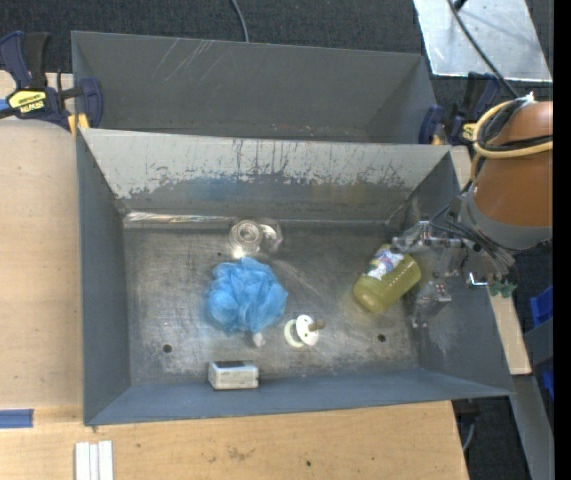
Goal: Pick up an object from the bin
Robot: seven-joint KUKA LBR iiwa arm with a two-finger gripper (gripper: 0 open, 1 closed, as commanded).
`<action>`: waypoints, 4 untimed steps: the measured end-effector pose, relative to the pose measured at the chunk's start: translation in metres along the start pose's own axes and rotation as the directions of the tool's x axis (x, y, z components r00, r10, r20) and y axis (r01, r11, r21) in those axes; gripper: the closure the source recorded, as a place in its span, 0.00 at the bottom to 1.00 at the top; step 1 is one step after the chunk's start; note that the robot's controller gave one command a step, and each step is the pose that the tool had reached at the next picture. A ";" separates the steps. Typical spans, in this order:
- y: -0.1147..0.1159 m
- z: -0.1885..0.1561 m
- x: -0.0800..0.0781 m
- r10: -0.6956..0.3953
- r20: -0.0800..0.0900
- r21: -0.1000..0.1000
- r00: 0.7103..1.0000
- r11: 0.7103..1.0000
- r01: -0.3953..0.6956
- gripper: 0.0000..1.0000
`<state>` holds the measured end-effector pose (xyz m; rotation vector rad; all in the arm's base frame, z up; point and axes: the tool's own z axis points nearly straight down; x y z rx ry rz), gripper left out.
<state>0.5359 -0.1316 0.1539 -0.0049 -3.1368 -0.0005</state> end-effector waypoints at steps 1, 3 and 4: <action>0.000 -0.004 -0.002 -0.002 0.008 0.002 1.000 1.000 0.002 0.00; -0.005 0.053 -0.037 -0.577 0.010 0.001 0.816 0.816 0.577 1.00; 0.006 -0.079 -0.029 -0.566 0.007 0.006 0.824 0.824 0.566 1.00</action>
Offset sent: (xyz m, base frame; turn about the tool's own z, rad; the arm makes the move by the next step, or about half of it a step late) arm 0.0321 -0.0087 -0.0618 -0.6170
